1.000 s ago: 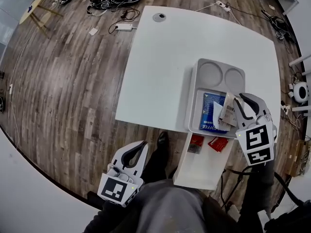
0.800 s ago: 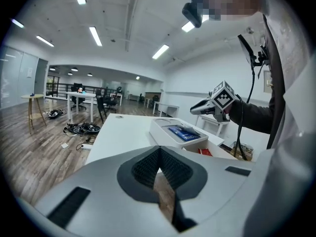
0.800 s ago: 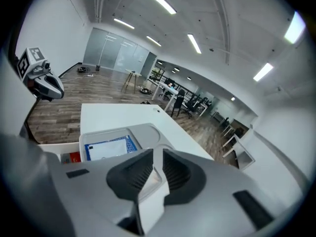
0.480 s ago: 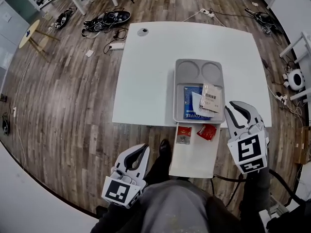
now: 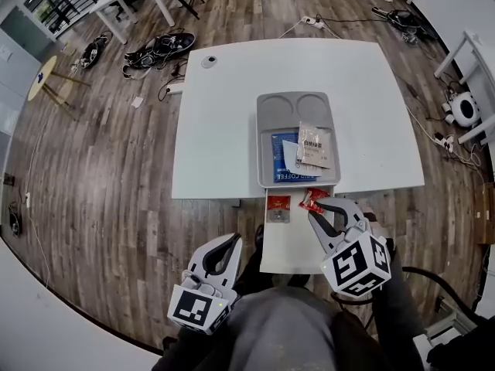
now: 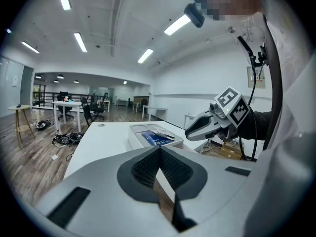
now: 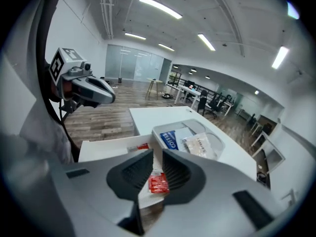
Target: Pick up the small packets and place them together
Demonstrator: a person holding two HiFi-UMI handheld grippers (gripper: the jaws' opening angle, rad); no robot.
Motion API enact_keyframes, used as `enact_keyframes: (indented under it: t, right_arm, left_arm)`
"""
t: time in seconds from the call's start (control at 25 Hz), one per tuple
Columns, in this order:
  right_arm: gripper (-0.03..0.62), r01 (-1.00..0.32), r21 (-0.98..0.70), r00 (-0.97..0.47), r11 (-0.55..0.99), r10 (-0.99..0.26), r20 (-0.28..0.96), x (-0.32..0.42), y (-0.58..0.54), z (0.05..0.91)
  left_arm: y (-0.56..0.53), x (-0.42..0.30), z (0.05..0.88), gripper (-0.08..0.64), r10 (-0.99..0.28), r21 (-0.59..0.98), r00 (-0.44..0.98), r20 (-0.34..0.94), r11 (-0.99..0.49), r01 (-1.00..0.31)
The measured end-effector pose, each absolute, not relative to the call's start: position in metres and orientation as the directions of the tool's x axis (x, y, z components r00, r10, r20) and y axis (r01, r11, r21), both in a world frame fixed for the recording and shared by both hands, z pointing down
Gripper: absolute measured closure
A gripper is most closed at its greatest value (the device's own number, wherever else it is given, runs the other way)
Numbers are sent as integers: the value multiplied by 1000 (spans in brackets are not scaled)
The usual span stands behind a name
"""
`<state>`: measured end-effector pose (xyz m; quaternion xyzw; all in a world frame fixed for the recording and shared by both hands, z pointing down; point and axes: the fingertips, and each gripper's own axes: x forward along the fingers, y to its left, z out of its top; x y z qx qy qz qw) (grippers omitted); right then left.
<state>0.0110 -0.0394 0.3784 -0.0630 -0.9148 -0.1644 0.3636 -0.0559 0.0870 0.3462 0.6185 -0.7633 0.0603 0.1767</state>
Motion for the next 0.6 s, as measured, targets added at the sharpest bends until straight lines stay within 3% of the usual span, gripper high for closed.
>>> enact_keyframes:
  t: [0.24,0.36,0.6]
  right_arm:
    - [522,351,162,-667,922,125,735,-13,-7,405]
    - [454,430,141,-595,892,163,787,-21,5,425]
    - [379,539,88,-426,838,181,887,-27,20,469]
  left_arm:
    - [94,-73,355,563,-909,137,-201,365,266,-954]
    - [98,-83,363,563,-902,148,-212,376,285,-947]
    - [106,-106,378,563,-888,175,-232,398,322,-930]
